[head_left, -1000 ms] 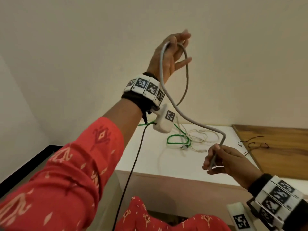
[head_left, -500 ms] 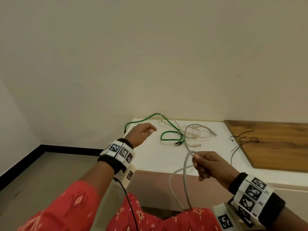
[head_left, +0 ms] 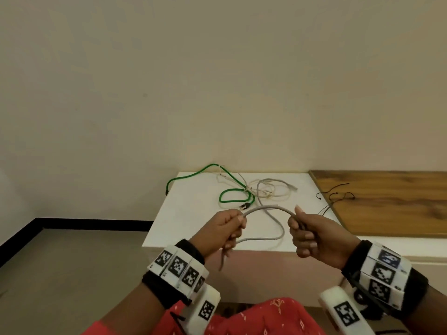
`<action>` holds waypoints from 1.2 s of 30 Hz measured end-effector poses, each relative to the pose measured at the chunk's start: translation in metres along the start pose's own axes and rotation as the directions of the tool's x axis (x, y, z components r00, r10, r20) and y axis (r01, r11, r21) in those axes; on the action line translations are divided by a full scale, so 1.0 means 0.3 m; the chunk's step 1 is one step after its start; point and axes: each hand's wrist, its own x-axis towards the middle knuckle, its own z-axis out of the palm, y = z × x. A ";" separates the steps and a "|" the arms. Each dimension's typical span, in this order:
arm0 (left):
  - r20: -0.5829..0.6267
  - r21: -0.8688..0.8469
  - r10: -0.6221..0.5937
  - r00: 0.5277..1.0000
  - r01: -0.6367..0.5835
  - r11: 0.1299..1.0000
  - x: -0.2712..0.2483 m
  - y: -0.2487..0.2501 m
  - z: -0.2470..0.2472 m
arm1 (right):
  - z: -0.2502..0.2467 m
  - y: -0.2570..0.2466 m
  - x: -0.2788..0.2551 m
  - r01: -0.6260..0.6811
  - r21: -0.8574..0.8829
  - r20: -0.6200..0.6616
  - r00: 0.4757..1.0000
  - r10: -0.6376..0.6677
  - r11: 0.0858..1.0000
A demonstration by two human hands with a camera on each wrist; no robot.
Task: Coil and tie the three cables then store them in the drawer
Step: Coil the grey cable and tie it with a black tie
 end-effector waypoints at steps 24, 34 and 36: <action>0.037 0.866 0.163 0.986 -0.113 0.487 -0.006 -0.166 0.284 | 0.071 0.115 0.050 0.575 -0.358 -0.052 0.774 -0.631 0.736; -0.140 0.720 0.189 0.972 -0.031 0.693 -0.047 -0.189 0.145 | 0.093 0.036 0.009 0.292 -0.084 -0.111 0.947 -0.300 0.953; -0.153 0.802 0.149 0.977 0.035 0.596 -0.044 -0.199 0.130 | 0.092 0.038 0.011 0.274 -0.076 -0.032 0.960 -0.277 0.959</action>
